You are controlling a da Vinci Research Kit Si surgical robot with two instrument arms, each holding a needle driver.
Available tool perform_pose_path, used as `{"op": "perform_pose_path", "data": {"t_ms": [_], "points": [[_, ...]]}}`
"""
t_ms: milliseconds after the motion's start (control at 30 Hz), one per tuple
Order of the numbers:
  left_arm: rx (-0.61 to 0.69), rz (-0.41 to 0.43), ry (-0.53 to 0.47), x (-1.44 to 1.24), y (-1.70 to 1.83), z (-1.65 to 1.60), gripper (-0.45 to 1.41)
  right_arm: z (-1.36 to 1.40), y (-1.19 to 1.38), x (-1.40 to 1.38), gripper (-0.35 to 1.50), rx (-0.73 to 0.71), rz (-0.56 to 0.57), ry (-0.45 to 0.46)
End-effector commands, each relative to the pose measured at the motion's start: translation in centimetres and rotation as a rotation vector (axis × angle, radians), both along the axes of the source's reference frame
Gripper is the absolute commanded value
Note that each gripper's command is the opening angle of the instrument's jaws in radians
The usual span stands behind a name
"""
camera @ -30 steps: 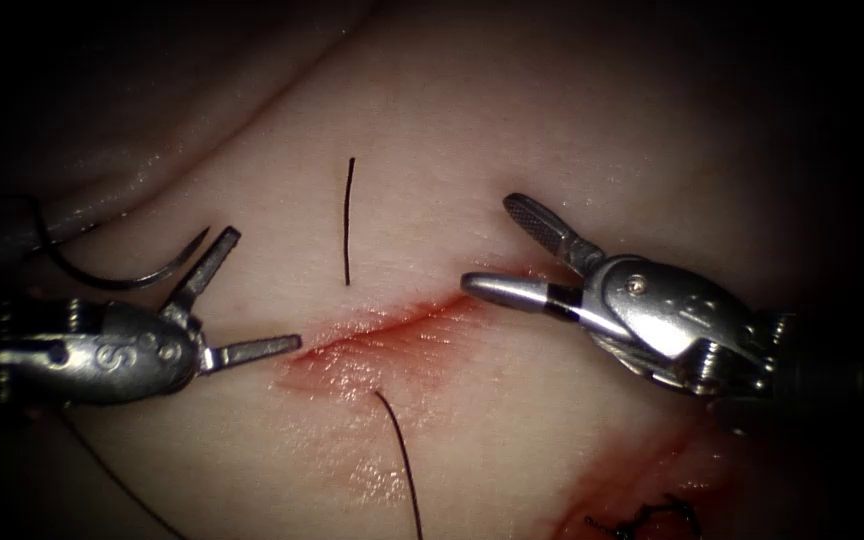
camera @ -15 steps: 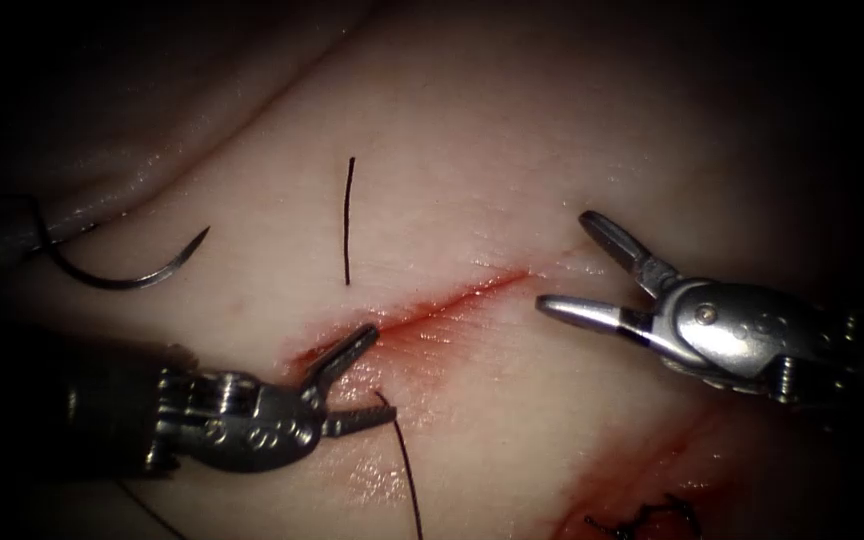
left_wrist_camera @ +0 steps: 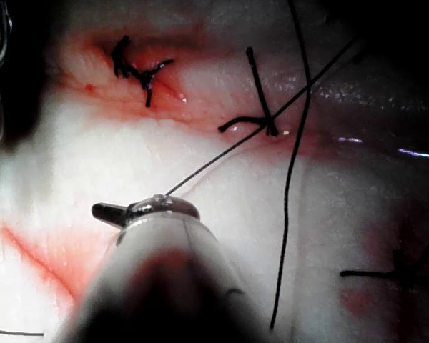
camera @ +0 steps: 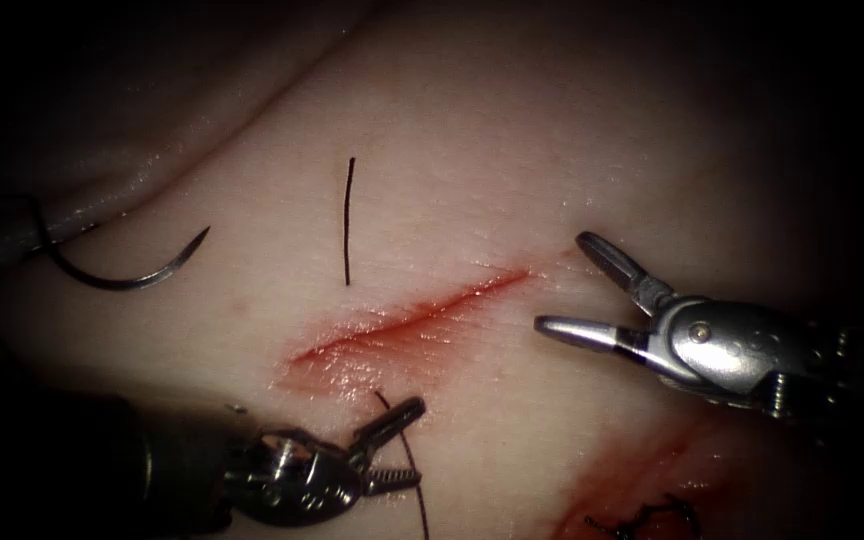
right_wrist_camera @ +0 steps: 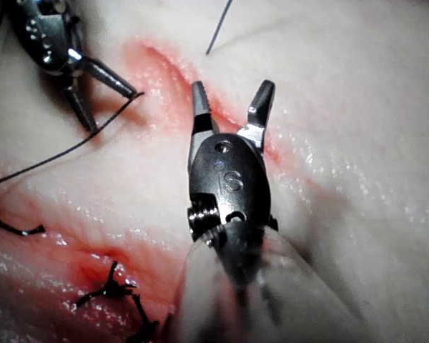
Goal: Wound Closure
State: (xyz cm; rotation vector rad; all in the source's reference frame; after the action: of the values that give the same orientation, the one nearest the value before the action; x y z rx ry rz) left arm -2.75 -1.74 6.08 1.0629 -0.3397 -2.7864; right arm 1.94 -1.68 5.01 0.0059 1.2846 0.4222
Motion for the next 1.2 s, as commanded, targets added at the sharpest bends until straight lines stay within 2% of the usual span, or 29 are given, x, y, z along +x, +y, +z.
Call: {"op": "perform_pose_path", "data": {"t_ms": [33,467,800,1200], "points": [[0.003,0.005,0.001,-0.05,-0.07,0.07,0.63,0.04,-0.05,0.07,1.31,0.001,-0.002,0.003],[0.009,0.032,-0.003,-0.06,-0.18,0.08,0.63,0.05,-0.06,0.07,1.31,0.0,-0.002,0.003],[0.024,0.077,-0.009,-0.24,-0.37,0.2,0.56,0.05,-0.08,0.06,1.31,-0.002,-0.003,0.004],[-0.022,0.151,-0.02,-0.46,-0.55,0.0,0.54,0.1,-0.11,0.04,1.31,0.003,-0.002,0.007]]}}
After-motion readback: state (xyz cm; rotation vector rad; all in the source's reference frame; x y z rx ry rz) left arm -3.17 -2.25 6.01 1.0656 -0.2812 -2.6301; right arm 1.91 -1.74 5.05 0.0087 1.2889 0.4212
